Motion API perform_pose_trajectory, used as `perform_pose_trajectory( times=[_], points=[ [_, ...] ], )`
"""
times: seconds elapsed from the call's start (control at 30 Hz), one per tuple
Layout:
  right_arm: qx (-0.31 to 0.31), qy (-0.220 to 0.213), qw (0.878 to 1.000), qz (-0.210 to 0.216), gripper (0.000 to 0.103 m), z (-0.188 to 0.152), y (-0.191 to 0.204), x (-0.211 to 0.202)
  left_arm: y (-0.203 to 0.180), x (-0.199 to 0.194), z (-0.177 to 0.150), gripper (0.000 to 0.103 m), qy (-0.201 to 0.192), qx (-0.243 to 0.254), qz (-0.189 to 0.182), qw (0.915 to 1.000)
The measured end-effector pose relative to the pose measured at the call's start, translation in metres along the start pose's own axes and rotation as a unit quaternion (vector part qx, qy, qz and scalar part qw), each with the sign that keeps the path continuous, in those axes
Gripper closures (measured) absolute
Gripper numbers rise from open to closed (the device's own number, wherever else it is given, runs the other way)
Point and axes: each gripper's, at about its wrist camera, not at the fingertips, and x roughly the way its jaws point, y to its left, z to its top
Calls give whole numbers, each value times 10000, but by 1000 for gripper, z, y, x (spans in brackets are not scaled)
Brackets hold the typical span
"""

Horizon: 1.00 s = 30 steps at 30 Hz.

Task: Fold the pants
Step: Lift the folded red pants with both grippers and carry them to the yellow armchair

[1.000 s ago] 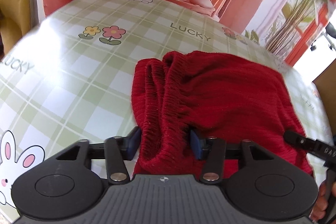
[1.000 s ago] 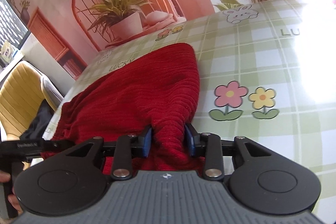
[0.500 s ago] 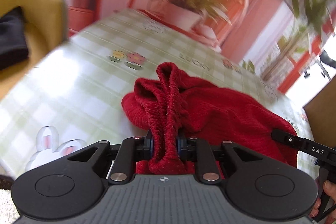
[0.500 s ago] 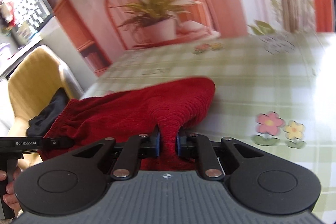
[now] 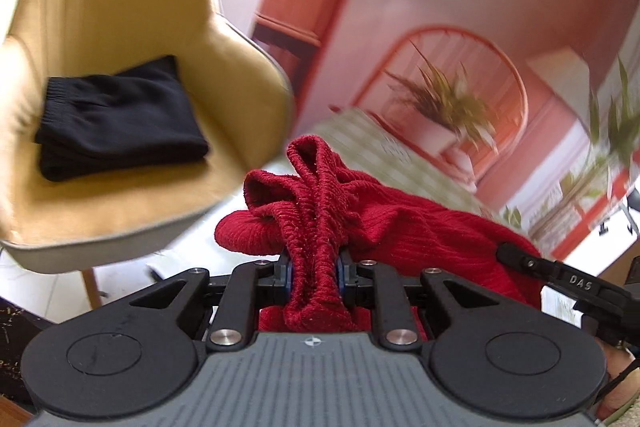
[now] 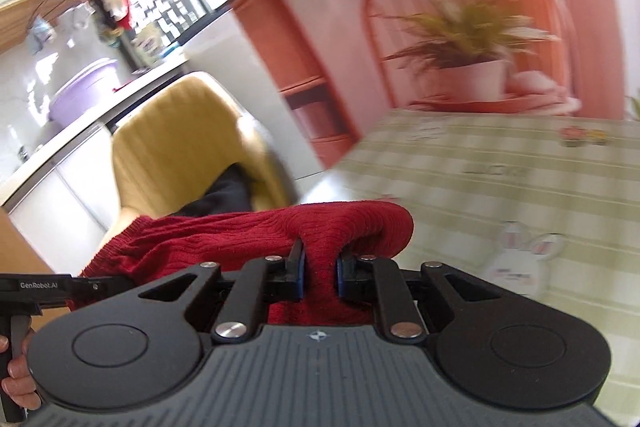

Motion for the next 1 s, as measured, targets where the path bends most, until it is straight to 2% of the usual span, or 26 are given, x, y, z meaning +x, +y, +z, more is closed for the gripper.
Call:
perform_pose_trajectory(
  times=[0.17, 0.37, 0.67, 0.87, 1.0],
  points=[
    [-294, 223, 9989, 294, 89, 12, 62, 49, 57, -22, 13, 83, -138, -486, 141, 9986],
    [-706, 538, 9942, 602, 89, 23, 132, 119, 126, -26, 39, 83, -279, -908, 376, 9948],
    [-1077, 992, 9844, 971, 89, 73, 206, 266, 211, -1, 112, 83, -631, -1325, 720, 9866],
    [-1432, 931, 9784, 1163, 89, 120, 252, 369, 259, 25, 176, 83, -1003, -1413, 920, 9806],
    [-1743, 644, 9737, 1321, 89, 142, 278, 429, 286, 43, 209, 83, -1310, -1497, 1030, 9746]
  ],
)
